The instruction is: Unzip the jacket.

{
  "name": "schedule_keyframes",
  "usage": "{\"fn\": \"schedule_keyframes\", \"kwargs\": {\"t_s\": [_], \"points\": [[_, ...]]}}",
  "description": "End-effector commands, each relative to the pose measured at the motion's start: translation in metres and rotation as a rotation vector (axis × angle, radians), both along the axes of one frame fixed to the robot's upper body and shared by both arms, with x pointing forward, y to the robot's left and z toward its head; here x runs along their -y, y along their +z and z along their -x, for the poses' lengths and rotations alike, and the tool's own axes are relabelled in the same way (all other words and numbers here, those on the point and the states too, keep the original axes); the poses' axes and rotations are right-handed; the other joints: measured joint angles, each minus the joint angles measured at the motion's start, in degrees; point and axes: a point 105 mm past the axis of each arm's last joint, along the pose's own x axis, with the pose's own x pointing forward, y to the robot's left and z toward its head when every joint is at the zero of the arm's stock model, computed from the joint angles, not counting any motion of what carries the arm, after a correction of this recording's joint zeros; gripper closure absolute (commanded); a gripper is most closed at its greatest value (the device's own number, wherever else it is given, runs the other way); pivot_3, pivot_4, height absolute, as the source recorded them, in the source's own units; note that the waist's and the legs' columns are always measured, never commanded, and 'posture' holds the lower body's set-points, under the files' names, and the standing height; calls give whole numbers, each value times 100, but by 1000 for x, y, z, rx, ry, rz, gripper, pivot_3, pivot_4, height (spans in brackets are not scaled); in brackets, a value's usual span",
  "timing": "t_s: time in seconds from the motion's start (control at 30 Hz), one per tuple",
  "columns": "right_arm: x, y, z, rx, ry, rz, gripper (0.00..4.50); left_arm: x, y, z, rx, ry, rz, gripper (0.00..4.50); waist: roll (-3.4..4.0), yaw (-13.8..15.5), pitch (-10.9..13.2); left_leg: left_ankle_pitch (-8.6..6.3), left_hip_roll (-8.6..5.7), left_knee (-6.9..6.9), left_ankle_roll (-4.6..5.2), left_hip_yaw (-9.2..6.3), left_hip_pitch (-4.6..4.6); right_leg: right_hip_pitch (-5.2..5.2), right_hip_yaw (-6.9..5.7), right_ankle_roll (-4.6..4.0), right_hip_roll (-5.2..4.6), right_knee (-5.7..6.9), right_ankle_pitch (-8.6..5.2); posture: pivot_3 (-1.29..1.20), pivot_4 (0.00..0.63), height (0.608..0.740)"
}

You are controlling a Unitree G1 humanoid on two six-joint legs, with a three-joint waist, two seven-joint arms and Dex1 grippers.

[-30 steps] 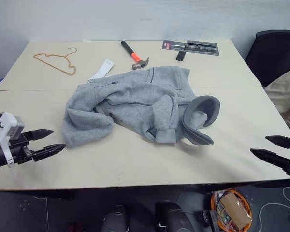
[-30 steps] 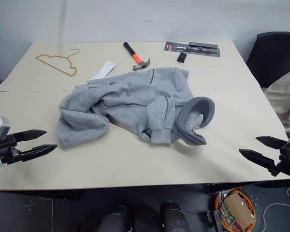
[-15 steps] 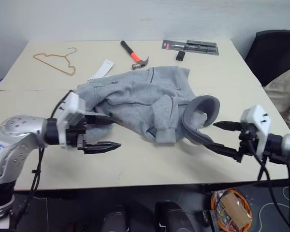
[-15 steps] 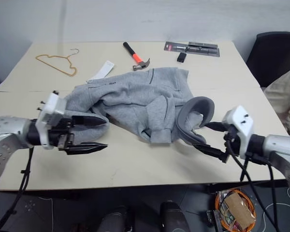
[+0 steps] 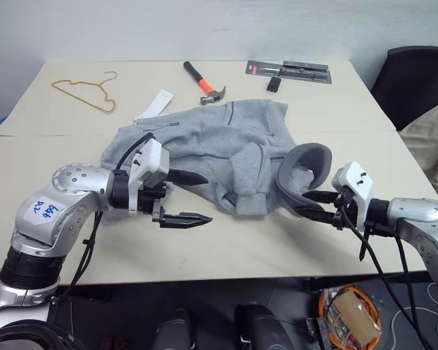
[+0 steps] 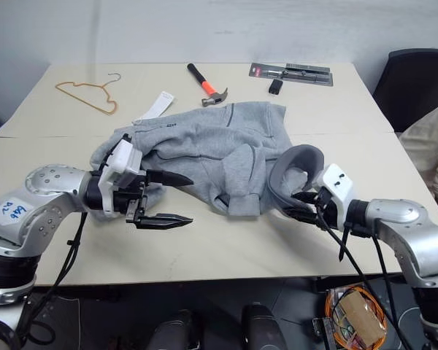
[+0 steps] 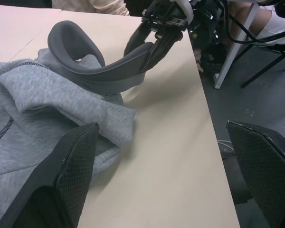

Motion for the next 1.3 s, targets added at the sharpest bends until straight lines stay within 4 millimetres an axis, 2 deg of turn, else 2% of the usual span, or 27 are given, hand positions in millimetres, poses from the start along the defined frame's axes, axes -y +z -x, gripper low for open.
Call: {"fn": "schedule_keyframes", "kwargs": {"t_s": [0.03,0.1,0.13,0.23,0.37,0.47,0.57,0.6,0.67,0.7,0.83,0.97,1.03,1.07,1.13,1.17,1.23,1.3], "points": [[-3,13,4,49,17,-20,3729,4,6,1,45,-27,4,0,0,1,0,0,0,0,0,0,0,1,0,0,0,0,0,0,150,740],[0,14,5,52,3,-18,4417,4,7,1,49,-32,5,0,0,2,0,0,-1,0,1,0,0,0,0,0,-1,0,0,0,150,740],[14,15,5,66,-52,7,4467,5,7,0,51,-34,8,0,0,6,0,0,0,0,1,0,0,1,0,0,-1,0,0,0,150,740],[62,23,4,109,-232,95,4467,7,8,0,55,-37,16,0,0,106,0,-2,-4,4,4,-2,-3,1,-1,1,-4,-1,0,0,150,740],[134,26,17,99,-455,213,4467,9,6,1,54,-43,22,0,0,207,0,-4,-10,12,11,1,-3,7,-1,8,-8,-6,2,0,150,740],[168,25,26,71,-578,253,4467,11,7,1,58,-50,31,0,0,190,0,-5,-7,13,13,7,1,10,5,9,-4,-6,3,0,150,740],[187,19,32,36,-647,273,4467,16,12,2,56,-69,63,0,5,121,-3,-3,-4,12,10,7,6,10,8,9,1,-1,3,0,150,740],[190,17,32,24,-667,264,4467,18,13,3,59,-77,66,0,5,108,-3,-2,-4,10,9,9,7,9,11,9,4,0,3,0,150,740],[193,12,32,9,-691,241,3935,20,13,3,66,-86,64,0,9,76,-4,-1,-1,9,6,12,9,7,17,9,9,1,3,0,150,740],[194,10,32,-3,-702,234,3806,21,13,3,68,-88,63,0,10,69,-5,-1,-1,8,6,13,10,7,17,9,10,1,3,0,150,740],[193,5,32,-27,-709,225,2385,23,14,3,74,-96,69,0,10,81,-5,0,-2,8,5,13,10,8,18,10,9,1,3,0,150,740],[190,16,29,14,-695,244,1013,22,16,4,78,-100,76,0,11,100,-5,0,-1,9,4,12,10,8,18,10,9,1,2,0,150,740],[187,28,25,52,-690,240,216,19,16,4,82,-84,70,0,11,104,-5,0,-2,9,4,13,10,8,19,10,9,1,2,0,150,740],[185,34,23,67,-682,244,56,18,17,3,86,-76,66,0,11,104,-5,0,-2,9,4,13,10,8,19,10,9,1,2,0,150,740],[179,47,20,100,-655,248,56,12,17,1,105,-48,49,0,13,105,-4,0,-1,10,4,13,10,7,19,10,9,2,2,0,150,740],[168,61,18,140,-608,245,56,0,15,-6,131,22,-16,0,13,102,-4,0,-1,9,3,13,10,7,19,10,9,2,2,0,150,740],[153,79,16,187,-544,247,56,-18,12,-16,172,118,-119,0,21,60,-2,1,-1,8,2,15,10,3,22,10,10,5,2,0,150,740],[129,89,15,213,-424,277,56,-57,2,-32,259,282,-325,0,23,19,-2,1,1,5,1,14,11,3,20,10,12,3,2,0,150,740]]}}
